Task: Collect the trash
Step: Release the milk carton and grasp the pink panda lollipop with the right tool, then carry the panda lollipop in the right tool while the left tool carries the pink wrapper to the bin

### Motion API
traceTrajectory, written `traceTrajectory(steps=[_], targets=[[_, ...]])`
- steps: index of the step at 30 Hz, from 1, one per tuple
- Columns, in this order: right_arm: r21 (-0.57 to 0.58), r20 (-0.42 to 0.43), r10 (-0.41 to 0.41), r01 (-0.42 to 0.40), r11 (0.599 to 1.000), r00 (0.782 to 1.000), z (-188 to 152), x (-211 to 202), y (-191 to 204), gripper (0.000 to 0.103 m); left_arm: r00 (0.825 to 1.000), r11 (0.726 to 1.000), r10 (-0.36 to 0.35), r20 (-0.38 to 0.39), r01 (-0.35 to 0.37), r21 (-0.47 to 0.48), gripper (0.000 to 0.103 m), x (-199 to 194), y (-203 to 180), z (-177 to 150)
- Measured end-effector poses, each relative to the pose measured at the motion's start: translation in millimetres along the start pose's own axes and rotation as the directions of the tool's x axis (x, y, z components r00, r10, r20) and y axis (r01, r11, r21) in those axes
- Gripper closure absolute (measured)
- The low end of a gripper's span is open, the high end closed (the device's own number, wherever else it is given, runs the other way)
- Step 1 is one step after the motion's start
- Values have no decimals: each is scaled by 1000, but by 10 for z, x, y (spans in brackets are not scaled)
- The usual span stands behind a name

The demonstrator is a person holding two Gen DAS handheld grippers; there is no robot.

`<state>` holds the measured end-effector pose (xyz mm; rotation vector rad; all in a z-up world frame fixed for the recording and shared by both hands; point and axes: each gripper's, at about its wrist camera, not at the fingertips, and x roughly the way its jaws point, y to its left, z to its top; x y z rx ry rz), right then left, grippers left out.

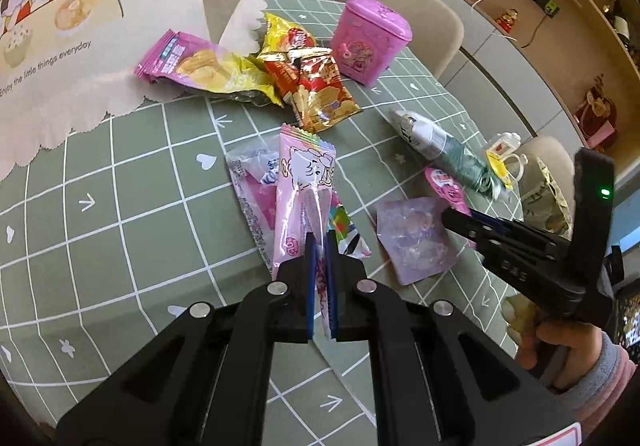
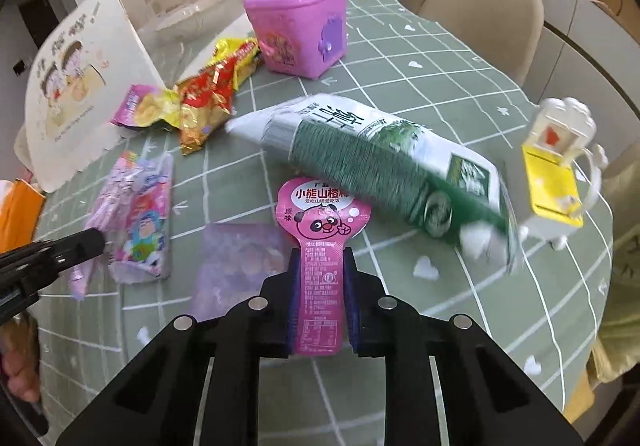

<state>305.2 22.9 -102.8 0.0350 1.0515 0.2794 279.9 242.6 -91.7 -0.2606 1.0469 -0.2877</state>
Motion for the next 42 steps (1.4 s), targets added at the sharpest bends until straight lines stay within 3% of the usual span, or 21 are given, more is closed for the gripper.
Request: traceTrajectory(steps=[5, 10, 16, 18, 19, 20, 23, 27, 31, 33, 38, 40, 42], targets=[[21, 69, 1, -3, 1000, 998, -44, -438, -75, 84, 999, 999, -53, 0, 53, 2, 99, 13, -100, 5], [23, 114, 1, -3, 1000, 994, -79, -690, -257, 84, 998, 995, -68, 11, 68, 70, 99, 4, -381, 11], [13, 30, 80, -81, 997, 996, -149, -575, -415, 83, 998, 996, -53, 36, 50, 69, 99, -23, -623, 40], [7, 20, 67, -67, 998, 998, -259, -518, -443, 79, 999, 997, -48, 21, 47, 63, 99, -1, -670, 24], [-4, 29, 68, -68, 998, 997, -318, -518, -453, 70, 998, 996, -60, 13, 59, 66, 99, 3, -704, 1], [-26, 42, 66, -65, 998, 997, -380, -525, -453, 68, 998, 995, -62, 5, 61, 80, 99, 14, -742, -26], [-59, 57, 14, -10, 998, 998, -483, -515, -468, 68, 999, 992, -45, -20, 47, 119, 99, 82, -809, -106], [-6, 35, 4, -3, 1000, 999, -512, -376, -563, 67, 997, 990, -56, -56, 63, 129, 99, 204, -838, -199], [3, 66, -85, 85, 996, 994, -538, -294, -581, 66, 994, 986, -63, -87, 76, 151, 99, 286, -862, -284], [9, 76, -169, 169, 986, 983, -517, -283, -606, 66, 993, 983, -64, -94, 79, 163, 99, 293, -870, -309], [110, 109, -128, 116, 987, 986, -541, -421, -821, 66, 992, 980, -75, -97, 92, 176, 99, 287, -918, -279], [115, 87, -115, 105, 988, 990, -586, -415, -878, 57, 992, 980, -84, -94, 100, 173, 99, 277, -937, -269], [116, 68, -111, 102, 988, 992, -637, -386, -901, 57, 991, 979, -90, -95, 105, 172, 99, 276, -962, -260]])
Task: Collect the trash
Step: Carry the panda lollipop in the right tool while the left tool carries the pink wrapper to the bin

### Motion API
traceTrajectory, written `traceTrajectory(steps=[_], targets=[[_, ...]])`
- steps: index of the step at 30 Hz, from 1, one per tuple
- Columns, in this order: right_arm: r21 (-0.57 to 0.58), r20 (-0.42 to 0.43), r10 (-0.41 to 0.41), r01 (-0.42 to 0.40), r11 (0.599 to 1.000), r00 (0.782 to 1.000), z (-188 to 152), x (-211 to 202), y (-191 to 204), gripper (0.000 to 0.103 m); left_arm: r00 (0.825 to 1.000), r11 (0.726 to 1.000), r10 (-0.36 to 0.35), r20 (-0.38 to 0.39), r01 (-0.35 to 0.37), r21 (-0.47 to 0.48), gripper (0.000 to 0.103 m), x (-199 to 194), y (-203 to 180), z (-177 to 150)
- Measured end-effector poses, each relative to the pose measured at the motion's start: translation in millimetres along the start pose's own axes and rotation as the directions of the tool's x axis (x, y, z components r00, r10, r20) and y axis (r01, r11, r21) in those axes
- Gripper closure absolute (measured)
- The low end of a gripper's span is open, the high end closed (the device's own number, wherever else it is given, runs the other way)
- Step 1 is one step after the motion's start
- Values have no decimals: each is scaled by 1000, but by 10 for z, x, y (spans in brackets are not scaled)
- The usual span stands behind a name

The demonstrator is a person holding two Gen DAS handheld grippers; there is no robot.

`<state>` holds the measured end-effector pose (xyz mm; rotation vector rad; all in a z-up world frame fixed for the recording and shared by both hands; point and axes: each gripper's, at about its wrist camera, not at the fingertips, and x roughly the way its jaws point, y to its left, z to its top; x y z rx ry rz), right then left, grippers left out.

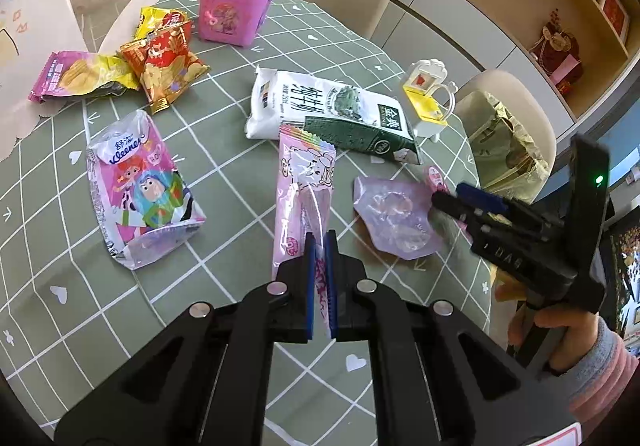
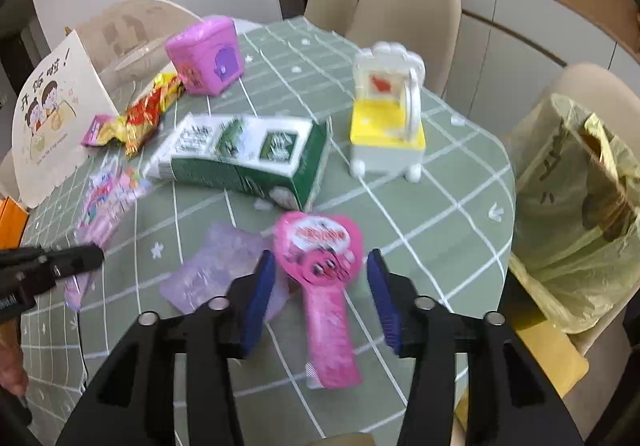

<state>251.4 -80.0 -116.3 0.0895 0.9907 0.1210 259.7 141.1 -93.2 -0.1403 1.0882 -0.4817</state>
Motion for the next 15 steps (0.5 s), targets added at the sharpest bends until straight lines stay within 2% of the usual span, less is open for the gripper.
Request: traceTrajectory(steps=[2, 4, 5, 6, 15], targets=[[5, -36, 5, -5, 1000, 999, -48, 71, -40, 57, 1000, 1000, -2, -6, 2, 6, 99, 15, -32, 8], [19, -26, 16, -16, 1000, 1000, -57, 55, -41, 59, 1000, 1000, 0, -12, 1, 17, 99, 28, -73, 16], [25, -23, 25, -25, 999, 999, -64, 26, -50, 65, 1000, 1000, 1, -14, 0, 23, 99, 32, -96, 22], [28, -17, 25, -24, 999, 1000, -52, 5, -58, 82, 1000, 1000, 2, -15, -1, 31, 99, 36, -129, 36], [30, 118, 16, -20, 999, 993, 151, -645, -323, 83, 999, 995, -35, 35, 31, 99, 99, 5, -505, 374]])
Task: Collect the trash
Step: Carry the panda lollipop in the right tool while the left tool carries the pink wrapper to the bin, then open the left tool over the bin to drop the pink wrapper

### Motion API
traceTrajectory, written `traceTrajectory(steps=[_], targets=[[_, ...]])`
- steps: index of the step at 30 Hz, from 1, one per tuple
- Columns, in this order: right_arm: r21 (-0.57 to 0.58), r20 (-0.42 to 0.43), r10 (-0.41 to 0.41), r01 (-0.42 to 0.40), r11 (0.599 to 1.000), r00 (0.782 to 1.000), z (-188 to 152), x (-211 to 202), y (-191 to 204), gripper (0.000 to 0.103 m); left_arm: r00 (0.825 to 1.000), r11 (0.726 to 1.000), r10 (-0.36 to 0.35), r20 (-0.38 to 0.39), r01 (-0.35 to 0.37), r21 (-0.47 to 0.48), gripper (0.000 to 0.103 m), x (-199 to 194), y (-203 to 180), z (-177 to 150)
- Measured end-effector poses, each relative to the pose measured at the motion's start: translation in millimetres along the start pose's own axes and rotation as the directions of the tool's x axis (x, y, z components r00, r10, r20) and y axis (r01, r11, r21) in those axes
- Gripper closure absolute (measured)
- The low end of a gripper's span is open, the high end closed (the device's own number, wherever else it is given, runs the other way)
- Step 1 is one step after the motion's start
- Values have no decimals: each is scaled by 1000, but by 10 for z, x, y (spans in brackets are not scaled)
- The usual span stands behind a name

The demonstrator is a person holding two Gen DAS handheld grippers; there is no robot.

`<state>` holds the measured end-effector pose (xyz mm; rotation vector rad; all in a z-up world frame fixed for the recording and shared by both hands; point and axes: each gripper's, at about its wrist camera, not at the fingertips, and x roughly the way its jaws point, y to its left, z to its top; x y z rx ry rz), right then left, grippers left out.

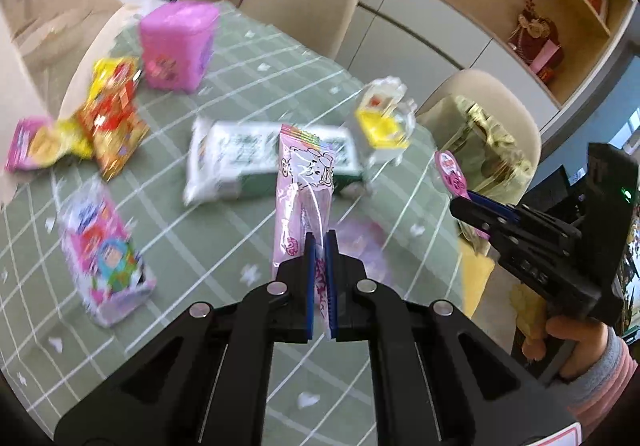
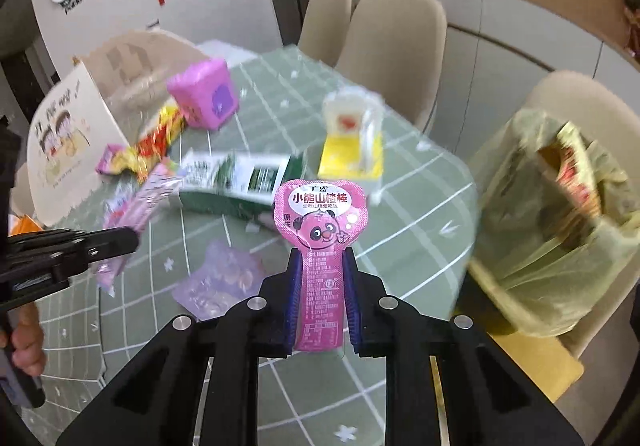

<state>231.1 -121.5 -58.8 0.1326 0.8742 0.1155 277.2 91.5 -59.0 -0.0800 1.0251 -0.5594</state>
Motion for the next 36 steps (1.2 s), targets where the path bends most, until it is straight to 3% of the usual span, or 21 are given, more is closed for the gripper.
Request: traceTrajectory(steps=[6, 13, 19, 27, 36], targets=[[41, 72, -43, 40, 998, 996, 126, -418, -349, 83, 997, 994, -72, 32, 69, 89, 99, 61, -518, 320], [100, 117, -156, 145, 984, 981, 126, -875, -954, 83, 979, 961, -197, 50, 183, 207, 99, 245, -1328, 724], [218, 119, -253, 223, 950, 960, 7, -1117, -1520, 83, 960, 929, -280, -3, 272, 251, 99, 629, -2048, 1006], [395, 95, -301, 242, 886, 949, -127, -1168, -2305, 83, 959, 913, -264, -109, 284, 292, 99, 1281, -2717, 1130], [436, 96, -297, 228, 871, 950, 49, -978, -2795, 83, 962, 916, -207, -176, 254, 311, 98, 1883, -3013, 1271]])
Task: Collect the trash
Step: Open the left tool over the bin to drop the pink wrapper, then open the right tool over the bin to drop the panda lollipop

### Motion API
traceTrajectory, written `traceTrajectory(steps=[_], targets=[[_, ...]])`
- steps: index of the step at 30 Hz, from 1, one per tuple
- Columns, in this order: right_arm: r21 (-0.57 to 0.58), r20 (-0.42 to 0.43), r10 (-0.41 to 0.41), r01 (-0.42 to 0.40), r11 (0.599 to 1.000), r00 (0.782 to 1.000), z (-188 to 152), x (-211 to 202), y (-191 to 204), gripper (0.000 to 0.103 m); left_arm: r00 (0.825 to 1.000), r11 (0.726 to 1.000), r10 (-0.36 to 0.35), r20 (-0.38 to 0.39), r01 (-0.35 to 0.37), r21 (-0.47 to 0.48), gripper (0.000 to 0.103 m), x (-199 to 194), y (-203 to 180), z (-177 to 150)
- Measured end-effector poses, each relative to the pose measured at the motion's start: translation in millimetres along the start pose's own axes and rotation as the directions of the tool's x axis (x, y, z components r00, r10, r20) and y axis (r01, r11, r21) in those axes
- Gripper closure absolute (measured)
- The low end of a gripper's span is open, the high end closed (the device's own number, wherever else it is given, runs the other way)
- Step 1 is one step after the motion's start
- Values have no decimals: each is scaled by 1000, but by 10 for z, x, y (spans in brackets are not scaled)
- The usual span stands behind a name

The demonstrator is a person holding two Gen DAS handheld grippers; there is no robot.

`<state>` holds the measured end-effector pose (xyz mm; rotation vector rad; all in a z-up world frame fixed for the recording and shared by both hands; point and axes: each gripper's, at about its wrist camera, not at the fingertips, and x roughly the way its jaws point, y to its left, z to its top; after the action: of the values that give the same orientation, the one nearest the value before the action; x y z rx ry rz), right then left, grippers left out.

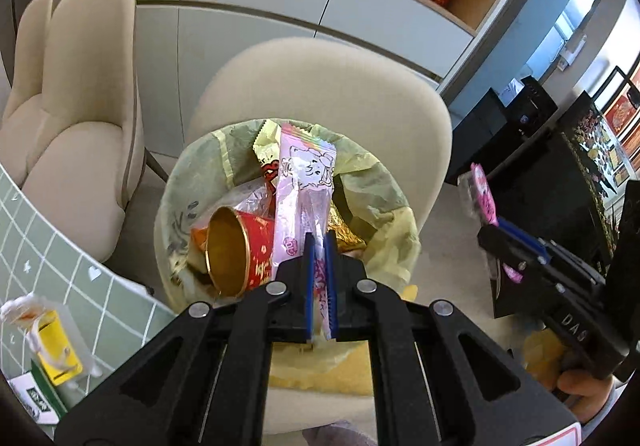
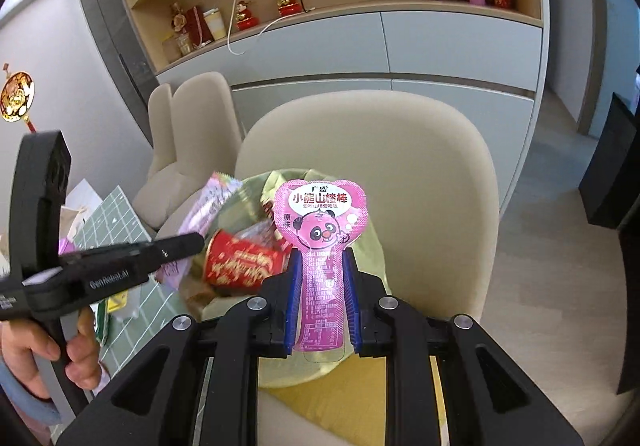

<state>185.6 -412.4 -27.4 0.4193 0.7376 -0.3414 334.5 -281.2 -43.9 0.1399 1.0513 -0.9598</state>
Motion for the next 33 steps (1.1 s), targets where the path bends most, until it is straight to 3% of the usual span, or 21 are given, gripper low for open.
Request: traceTrajectory(steps=[2, 6, 15, 22, 33], targets=[[-1, 0, -4, 4, 1000, 1000, 73, 91, -17, 83, 1000, 1000, -19, -14, 19, -15, 95, 88, 50, 38], [2, -2, -2, 2, 1000, 1000, 171, 237, 8, 83, 999, 999, -40, -32, 39, -26, 73, 156, 116, 91], [-5, -33, -6, 6, 1000, 999, 254, 585, 183, 83, 1000, 1000, -4, -19, 4, 13, 72, 52, 287, 139], [-3, -82, 8, -9, 1000, 997, 281, 878, 347, 83, 999, 999, 49, 8, -48, -15, 72, -79, 562, 91], [10, -173, -2, 4, 1000, 985, 201, 1254, 487, 83, 997, 995, 76, 26, -75, -61, 72, -241, 943, -5]])
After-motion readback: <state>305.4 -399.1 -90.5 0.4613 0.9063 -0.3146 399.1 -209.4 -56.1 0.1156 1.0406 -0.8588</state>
